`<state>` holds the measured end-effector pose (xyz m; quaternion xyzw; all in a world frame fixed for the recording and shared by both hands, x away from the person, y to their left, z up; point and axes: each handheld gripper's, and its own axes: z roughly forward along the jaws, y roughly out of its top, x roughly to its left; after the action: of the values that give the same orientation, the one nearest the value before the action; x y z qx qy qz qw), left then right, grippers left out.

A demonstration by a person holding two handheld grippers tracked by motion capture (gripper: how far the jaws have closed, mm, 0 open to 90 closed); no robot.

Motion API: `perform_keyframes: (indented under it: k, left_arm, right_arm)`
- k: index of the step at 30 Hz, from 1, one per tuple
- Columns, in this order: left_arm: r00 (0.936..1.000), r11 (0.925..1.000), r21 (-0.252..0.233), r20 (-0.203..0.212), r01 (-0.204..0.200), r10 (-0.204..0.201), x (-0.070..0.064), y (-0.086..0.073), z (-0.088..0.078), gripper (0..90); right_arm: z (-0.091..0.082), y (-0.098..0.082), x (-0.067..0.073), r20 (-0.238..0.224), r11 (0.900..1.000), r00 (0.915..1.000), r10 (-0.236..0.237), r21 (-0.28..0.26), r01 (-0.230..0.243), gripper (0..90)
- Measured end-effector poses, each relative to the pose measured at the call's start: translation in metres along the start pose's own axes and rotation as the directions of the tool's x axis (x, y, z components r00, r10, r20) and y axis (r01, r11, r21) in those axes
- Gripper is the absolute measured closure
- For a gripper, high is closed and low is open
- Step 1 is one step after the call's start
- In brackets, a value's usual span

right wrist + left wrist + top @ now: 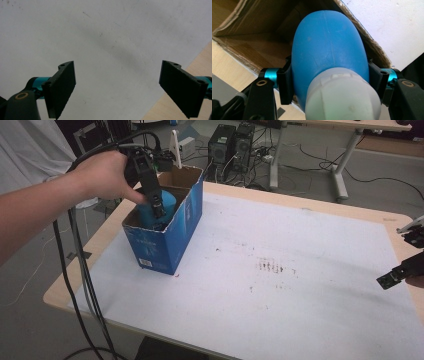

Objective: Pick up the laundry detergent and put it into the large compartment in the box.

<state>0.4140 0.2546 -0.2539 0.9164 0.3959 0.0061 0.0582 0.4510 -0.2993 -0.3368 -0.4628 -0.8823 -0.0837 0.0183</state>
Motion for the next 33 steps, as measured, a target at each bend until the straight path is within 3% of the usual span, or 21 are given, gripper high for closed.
perform_keyframes:
  k: [33]
  left_arm:
    - [0.9991, 0.9988, 0.025, 0.006, -0.042, 0.042, 0.004, 0.0, 0.024, 37.0]
  right_arm:
    - [0.001, -0.004, 0.0, 0.0, 1.0, 1.0, 0.001, 0.0, -0.001, 13.0]
